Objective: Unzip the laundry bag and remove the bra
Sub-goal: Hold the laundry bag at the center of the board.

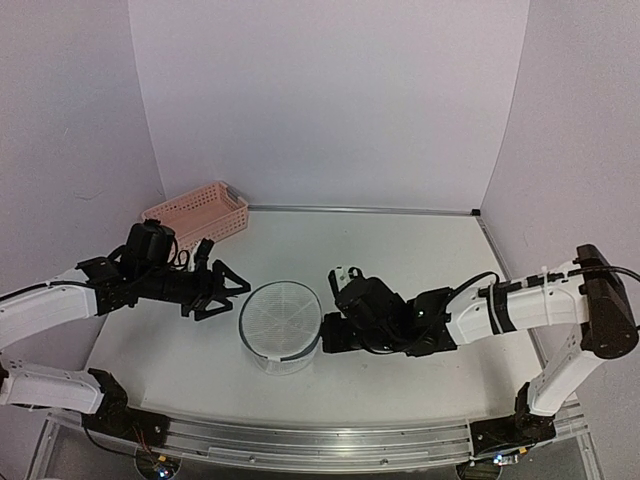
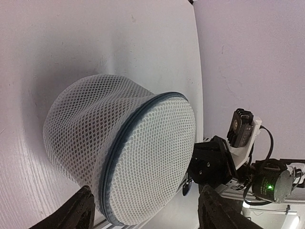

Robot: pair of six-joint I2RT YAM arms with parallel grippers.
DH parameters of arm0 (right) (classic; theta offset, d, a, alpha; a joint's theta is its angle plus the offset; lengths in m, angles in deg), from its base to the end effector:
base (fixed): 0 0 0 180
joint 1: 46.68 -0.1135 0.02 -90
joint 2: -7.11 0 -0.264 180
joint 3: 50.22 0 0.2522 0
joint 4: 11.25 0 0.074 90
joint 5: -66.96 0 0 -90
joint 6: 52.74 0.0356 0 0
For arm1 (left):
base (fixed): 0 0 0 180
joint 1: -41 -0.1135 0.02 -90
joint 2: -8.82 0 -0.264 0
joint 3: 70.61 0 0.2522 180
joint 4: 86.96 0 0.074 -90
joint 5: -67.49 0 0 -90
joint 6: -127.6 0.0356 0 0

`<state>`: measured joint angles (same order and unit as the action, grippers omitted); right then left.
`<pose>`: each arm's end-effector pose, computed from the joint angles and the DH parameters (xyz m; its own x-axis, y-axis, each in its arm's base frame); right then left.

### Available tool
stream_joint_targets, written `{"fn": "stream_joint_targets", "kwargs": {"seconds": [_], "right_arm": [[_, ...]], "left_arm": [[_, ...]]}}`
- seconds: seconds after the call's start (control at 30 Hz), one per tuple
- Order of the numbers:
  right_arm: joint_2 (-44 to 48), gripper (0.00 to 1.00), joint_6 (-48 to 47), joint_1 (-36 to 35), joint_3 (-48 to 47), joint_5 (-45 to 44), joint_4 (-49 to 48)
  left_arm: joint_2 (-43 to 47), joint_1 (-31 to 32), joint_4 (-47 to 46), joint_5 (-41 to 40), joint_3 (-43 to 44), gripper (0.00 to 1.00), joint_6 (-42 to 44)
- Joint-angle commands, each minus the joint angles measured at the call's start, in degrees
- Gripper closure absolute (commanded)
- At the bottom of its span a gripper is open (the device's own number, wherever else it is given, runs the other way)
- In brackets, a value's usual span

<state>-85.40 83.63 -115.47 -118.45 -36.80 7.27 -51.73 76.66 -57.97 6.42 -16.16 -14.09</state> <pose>0.1313 0.3150 0.1998 -0.7793 -0.0649 -0.6232 -0.4033 0.8132 0.4196 0.1744 -0.1463 0.2561 -0.9423 -0.1692 -0.2890 0.1492 0.5607 -0.8144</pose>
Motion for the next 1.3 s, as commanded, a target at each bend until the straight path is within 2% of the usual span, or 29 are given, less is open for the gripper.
{"fn": "stream_joint_targets", "kwargs": {"seconds": [0.0, 0.23, 0.4, 0.53, 0.73, 1.0, 1.13, 1.27], "right_arm": [[-1.2, 1.0, 6.7, -0.9, -2.4, -8.2, -2.9], [-2.9, 1.0, 10.4, -1.0, -3.3, -13.4, -4.3], [-4.0, 1.0, 12.3, -1.1, -5.6, -16.1, -4.3], [-5.3, 1.0, 12.7, -1.2, -7.2, -16.7, -4.3], [-6.9, 1.0, 12.8, -1.4, -8.4, -16.1, -6.4], [-6.7, 1.0, 12.4, -2.1, -7.8, -15.7, -7.6], [-5.9, 1.0, 11.5, -2.6, -7.2, -16.2, -7.8], [-4.2, 1.0, 10.8, -3.5, -5.5, -16.4, -7.8]], "left_arm": [[4.0, -0.2, 0.2, -0.9, -2.3, 0.24, -4.9], [7.3, -0.2, -2.1, 1.7, -7.3, 0.22, -9.2], [7.7, 3.0, -12.8, 4.0, -13.1, 0.21, -17.0], [6.1, 6.8, -20.6, 2.0, -14.8, 0.21, -22.6], [5.3, 10.8, -23.8, -2.4, -15.4, 0.21, -27.0], [0.9, 12.9, -30.9, -3.8, -15.6, 0.2, -30.1], [-3.2, 14.1, -34.8, -3.4, -15.5, 0.22, -31.3], [-3.2, 14.2, -35.7, -5.1, -16.2, 0.31, -31.4]]}}
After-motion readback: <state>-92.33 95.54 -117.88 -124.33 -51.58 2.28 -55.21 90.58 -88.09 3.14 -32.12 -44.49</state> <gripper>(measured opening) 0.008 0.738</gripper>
